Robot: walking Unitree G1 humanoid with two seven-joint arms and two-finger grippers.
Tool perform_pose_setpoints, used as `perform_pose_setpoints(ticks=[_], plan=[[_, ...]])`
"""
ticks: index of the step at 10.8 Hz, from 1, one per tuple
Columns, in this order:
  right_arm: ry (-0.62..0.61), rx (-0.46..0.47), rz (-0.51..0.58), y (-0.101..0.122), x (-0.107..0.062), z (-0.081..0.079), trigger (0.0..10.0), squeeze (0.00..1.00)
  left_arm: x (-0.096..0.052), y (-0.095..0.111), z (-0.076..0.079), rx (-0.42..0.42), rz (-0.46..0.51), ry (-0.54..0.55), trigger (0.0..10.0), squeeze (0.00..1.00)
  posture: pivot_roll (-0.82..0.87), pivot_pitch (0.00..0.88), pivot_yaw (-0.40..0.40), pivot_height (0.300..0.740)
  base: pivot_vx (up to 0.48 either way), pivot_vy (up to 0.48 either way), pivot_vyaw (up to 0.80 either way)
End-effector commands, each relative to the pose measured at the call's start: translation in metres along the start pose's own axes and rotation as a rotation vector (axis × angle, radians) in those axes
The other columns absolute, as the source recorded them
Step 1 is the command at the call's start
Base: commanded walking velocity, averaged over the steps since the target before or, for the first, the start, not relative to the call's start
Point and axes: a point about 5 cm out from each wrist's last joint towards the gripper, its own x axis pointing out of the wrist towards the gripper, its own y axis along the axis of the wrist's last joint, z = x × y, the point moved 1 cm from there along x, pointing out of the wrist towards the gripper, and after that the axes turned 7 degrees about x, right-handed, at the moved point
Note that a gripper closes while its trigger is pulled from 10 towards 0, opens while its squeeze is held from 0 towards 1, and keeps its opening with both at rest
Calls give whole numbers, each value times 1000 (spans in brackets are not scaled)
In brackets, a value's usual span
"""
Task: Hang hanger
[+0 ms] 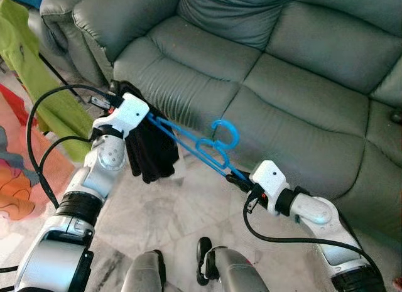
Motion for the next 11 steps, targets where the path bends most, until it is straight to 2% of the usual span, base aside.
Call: perform_pose_setpoints(ticks=[1, 2, 4, 5, 6, 7, 8, 9, 10, 11], plan=[[-6, -13, 21, 4, -3, 1, 10000, 0, -1, 6, -2, -8, 53, 0, 10000, 0, -91, 250, -30, 740, 0, 0, 0], [-13, -11, 8, 1, -3, 4, 10000, 0, -7, 31, 0, -97, 233, -55, 10000, 0, -91, 248, -33, 740, 0, 0, 0], [-32, 36, 8, -2, -3, 8, 10000, 0, -16, 57, -2, -172, 422, -115, 10000, 0, -91, 245, -40, 740, 0, 0, 0], [-118, 81, -27, -9, -3, 17, 10000, 0, -19, 65, -7, -220, 496, -133, 10000, 0, -91, 244, -42, 740, 0, 0, 0], [-267, 131, -29, -14, -6, 34, 10000, 0, -18, 68, -14, -248, 519, -133, 10000, 0, -89, 244, -41, 740, 0, 0, 0], [-446, 185, -1, -14, -12, 56, 10000, 0, -17, 67, -16, -246, 516, -137, 10000, 0, -89, 245, -40, 740, 0, 0, 0], [-561, 235, 19, -13, -18, 69, 10000, 0, -16, 64, -17, -230, 504, -132, 10000, 0, -89, 245, -40, 740, 0, 0, 0], [-747, 356, 51, -17, -29, 85, 10000, 0, -13, 59, -22, -239, 468, -81, 10000, 0, -96, 250, -38, 740, 0, 0, 0], [-814, 381, 64, -19, -35, 89, 10000, 0, -12, 60, -25, -250, 459, -64, 10000, 0, -95, 252, -37, 740, 0, 0, 0], [-899, 352, 96, -15, -43, 96, 10000, 0, -11, 61, -27, -248, 459, -52, 10000, 0, -95, 254, -36, 740, 0, 0, 0]])
